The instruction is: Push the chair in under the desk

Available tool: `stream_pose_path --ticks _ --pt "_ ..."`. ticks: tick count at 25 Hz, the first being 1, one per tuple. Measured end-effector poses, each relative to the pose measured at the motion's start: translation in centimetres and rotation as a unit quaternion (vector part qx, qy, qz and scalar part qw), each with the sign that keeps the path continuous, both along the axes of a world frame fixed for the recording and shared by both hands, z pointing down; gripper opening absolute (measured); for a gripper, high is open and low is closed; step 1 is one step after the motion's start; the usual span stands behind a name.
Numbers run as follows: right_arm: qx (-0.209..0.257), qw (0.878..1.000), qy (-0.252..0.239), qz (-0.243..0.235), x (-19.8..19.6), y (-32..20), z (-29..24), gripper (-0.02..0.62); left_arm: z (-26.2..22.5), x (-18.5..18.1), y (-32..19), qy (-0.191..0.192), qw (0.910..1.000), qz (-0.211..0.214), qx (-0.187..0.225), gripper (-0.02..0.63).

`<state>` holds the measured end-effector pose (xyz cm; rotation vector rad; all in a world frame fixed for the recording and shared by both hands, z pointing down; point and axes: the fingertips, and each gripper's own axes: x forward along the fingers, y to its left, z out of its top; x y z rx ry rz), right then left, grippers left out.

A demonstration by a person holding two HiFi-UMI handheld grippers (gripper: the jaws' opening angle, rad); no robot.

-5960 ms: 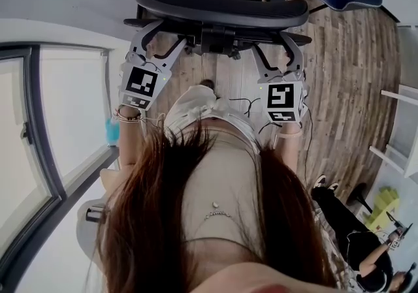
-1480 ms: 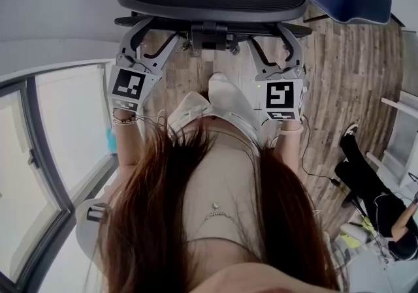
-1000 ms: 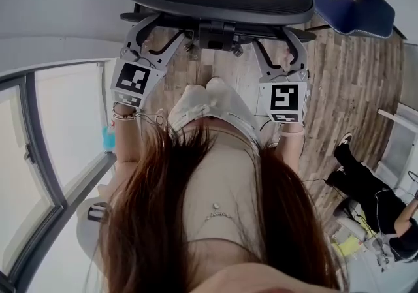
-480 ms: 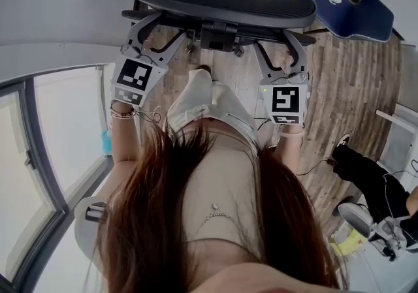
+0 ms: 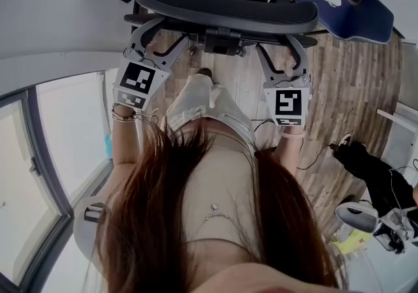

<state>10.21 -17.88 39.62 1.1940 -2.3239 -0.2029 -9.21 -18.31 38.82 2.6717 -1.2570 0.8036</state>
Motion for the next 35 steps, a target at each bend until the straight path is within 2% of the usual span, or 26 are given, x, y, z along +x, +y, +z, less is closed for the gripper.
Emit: stream_pose_path --ticks 13,21,26,30,35 --pt "0.003 1.000 0.002 -0.004 0.0 -0.3 0.1 0.261 0.0 0.0 -0.1 0.010 0.9999 -0.010 -0.001 0.235" --pt "-0.010 1.000 0.001 -0.009 1.5 -4.7 0.2 0.261 0.1 1.3 -4.4 0.015 0.9997 -0.012 -0.012 0.232" --pt "-0.010 1.000 0.002 -0.005 1.1 -5.6 0.3 0.261 0.1 1.0 -5.5 0.028 0.9996 -0.004 -0.003 0.229" --pt "-0.016 1.000 0.004 0.002 0.6 -7.9 0.7 0.261 0.7 0.4 -8.0 0.027 0.9995 -0.001 -0.013 0.227" --pt "-0.018 1.000 0.002 0.007 0.6 -7.9 0.4 0.261 0.1 0.4 -8.3 0.039 0.9991 0.003 -0.013 0.225"
